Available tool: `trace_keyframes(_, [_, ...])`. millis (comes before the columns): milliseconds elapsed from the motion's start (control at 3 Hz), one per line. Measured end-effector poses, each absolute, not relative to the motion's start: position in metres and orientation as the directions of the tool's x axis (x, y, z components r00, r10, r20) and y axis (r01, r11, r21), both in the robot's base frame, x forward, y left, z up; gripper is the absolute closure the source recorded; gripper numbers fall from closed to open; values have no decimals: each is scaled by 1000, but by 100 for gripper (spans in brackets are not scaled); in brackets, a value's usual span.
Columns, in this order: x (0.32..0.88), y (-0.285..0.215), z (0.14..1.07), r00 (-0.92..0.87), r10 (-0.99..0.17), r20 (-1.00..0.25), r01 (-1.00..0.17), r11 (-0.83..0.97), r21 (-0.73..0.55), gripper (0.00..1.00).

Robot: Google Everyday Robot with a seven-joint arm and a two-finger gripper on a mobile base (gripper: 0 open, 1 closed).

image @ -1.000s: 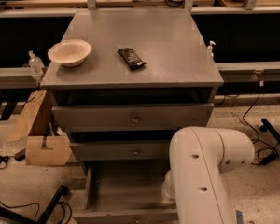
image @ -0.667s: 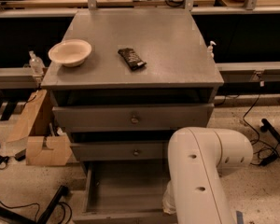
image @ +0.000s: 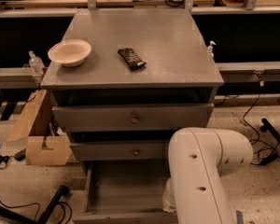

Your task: Open bottom drawer

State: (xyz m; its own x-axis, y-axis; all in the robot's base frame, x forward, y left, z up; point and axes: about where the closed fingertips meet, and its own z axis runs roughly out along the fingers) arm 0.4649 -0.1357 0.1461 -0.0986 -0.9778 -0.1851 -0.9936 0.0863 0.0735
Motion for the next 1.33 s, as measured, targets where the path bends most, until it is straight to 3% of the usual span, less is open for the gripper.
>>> trace_keyframes(1333, [469,-134,145,-99,-978,-185,-993,86,75,7])
